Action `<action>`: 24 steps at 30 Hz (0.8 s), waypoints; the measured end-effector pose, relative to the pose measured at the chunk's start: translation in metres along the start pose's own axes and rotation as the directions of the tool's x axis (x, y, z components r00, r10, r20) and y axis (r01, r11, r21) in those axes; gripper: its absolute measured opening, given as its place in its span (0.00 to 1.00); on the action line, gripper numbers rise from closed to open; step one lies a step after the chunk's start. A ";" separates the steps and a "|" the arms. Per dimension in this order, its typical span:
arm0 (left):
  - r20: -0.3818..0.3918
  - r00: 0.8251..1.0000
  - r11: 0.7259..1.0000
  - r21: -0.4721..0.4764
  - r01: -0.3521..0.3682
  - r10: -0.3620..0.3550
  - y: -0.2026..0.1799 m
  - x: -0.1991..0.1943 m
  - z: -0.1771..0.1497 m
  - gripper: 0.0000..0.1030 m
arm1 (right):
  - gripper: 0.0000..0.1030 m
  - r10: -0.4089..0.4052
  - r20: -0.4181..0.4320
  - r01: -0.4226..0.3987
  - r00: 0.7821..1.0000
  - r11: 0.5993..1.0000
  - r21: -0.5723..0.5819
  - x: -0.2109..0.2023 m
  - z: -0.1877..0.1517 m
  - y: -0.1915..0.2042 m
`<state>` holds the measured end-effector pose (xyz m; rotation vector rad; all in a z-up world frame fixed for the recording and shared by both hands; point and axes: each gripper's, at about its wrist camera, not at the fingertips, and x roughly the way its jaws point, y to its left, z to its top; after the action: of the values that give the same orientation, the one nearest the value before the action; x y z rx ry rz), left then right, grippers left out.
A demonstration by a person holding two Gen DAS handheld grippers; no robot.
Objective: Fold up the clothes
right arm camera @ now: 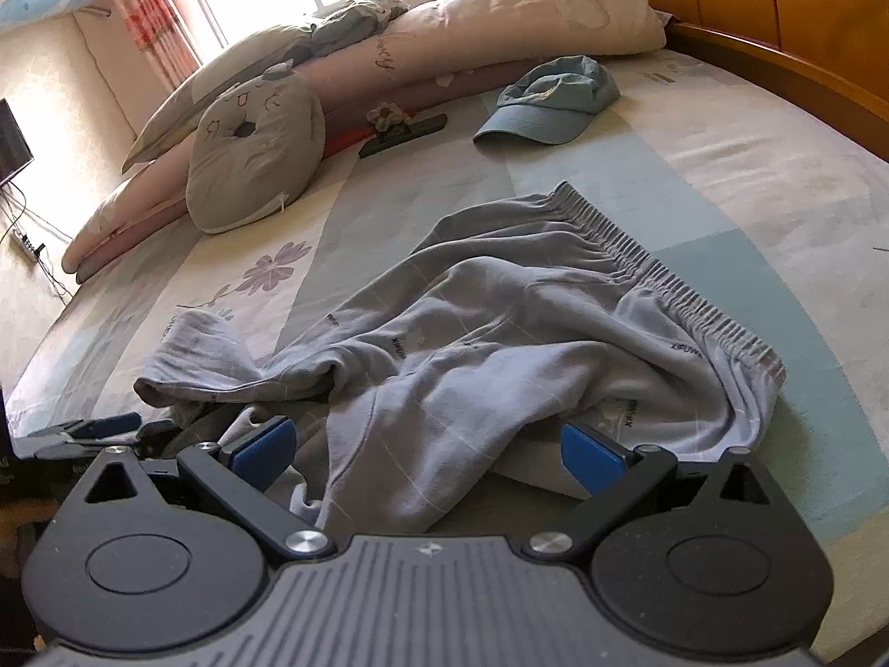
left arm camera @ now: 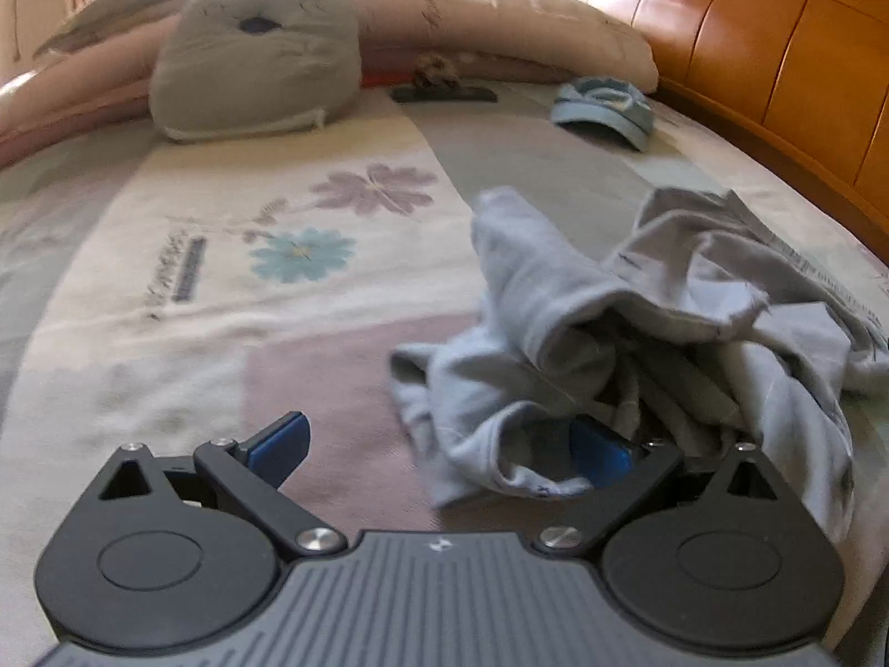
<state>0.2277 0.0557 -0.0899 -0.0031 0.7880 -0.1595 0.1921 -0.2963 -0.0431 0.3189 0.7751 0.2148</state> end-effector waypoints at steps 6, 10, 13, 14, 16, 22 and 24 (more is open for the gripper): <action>0.016 0.998 0.998 -0.023 -0.064 0.064 -0.002 0.007 -0.001 0.96 | 1.00 0.003 -0.007 -0.003 1.000 1.000 -0.021 -0.001 -0.002 0.006; 0.047 0.990 0.989 -0.066 -0.130 0.133 0.012 -0.002 -0.001 0.96 | 1.00 -0.009 0.005 0.009 1.000 1.000 -0.027 -0.005 -0.002 0.005; 0.028 0.989 0.985 -0.097 -0.139 0.142 0.021 -0.001 -0.006 0.97 | 1.00 -0.011 0.006 0.011 1.000 1.000 -0.019 -0.005 -0.002 0.002; 0.018 0.991 0.986 -0.112 -0.126 0.129 0.023 0.000 -0.008 0.97 | 1.00 -0.009 0.005 0.009 1.000 1.000 -0.017 -0.004 -0.002 0.002; -0.008 0.995 0.989 -0.100 -0.105 0.104 0.022 0.005 -0.009 0.97 | 1.00 -0.002 0.000 0.002 1.000 1.000 -0.014 -0.003 -0.003 0.003; 0.023 0.993 0.988 -0.103 -0.112 0.115 0.025 0.002 -0.009 0.96 | 1.00 0.006 0.006 -0.006 1.000 0.999 -0.044 -0.005 -0.003 0.011; 0.027 0.995 0.984 -0.153 -0.093 0.099 0.032 0.001 -0.008 0.96 | 1.00 0.005 0.010 -0.004 1.000 0.999 -0.047 -0.006 -0.003 0.011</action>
<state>0.2269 0.0880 -0.0982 -0.1110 0.7627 -0.0079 0.1849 -0.2870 -0.0365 0.2768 0.7577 0.2354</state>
